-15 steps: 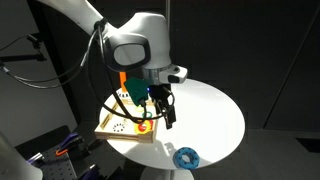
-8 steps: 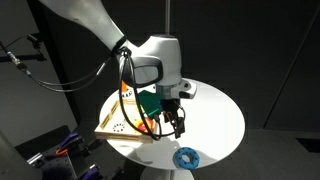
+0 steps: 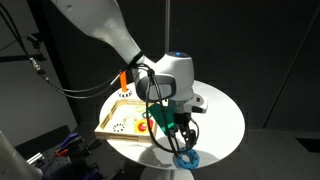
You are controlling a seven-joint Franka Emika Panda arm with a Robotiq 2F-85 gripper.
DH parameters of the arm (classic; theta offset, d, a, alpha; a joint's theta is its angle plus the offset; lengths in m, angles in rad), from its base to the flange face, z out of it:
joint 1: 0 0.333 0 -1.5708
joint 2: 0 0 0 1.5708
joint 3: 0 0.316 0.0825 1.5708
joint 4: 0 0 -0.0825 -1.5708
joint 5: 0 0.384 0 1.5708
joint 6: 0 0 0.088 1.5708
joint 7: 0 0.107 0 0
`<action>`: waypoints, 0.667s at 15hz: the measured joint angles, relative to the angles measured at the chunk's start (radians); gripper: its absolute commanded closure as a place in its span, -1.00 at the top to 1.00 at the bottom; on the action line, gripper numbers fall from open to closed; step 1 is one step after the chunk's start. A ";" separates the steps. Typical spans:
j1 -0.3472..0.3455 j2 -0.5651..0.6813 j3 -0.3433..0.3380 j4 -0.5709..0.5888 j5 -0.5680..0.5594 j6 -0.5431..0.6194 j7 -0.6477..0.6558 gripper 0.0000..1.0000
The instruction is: Pick up the blue ring and put it in the tray
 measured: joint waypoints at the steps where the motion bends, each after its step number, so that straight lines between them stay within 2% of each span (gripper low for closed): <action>1: -0.012 0.022 0.007 0.016 0.001 0.002 -0.005 1.00; 10: -0.058 0.156 0.043 0.109 0.007 0.002 -0.010 1.00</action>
